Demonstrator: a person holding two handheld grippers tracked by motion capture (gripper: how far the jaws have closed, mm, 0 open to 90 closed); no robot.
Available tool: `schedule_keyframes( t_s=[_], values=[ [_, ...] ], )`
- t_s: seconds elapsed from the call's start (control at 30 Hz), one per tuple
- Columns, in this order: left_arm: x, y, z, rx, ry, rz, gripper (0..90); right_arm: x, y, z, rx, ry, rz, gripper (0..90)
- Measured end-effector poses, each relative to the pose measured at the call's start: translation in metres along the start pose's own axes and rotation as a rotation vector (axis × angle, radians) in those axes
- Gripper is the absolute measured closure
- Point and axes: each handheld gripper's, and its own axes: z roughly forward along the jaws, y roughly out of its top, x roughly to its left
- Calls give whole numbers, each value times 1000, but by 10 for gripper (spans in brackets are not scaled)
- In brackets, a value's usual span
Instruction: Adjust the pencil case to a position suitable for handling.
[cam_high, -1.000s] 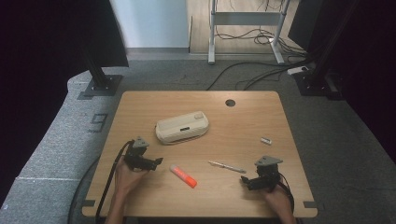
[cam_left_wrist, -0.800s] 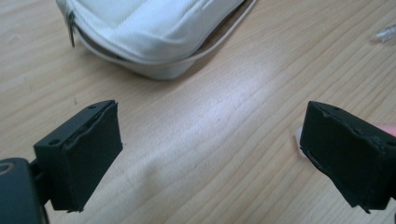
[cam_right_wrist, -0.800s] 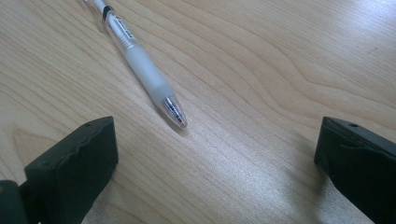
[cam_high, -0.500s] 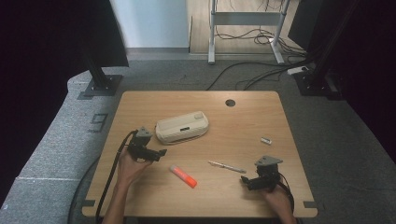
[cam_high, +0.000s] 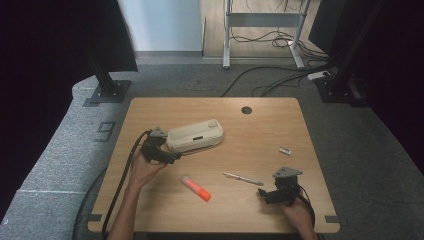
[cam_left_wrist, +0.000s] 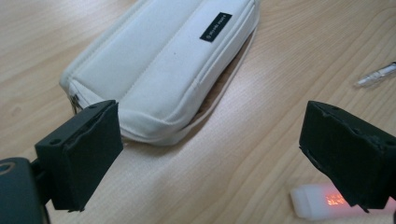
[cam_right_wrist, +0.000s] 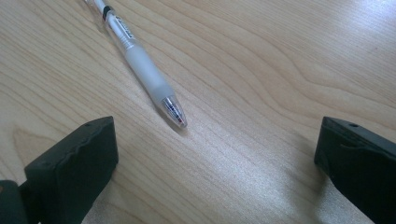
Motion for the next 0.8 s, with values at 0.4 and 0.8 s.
schedule_keyframes(
  t_s=[0.4,0.8],
  values=[
    [6,28,14,34,-14,57,76,0,0,0,0,0,0,0],
    [19,42,42,34,-111,34,104,0,0,0,0,0,0,0]
  ],
)
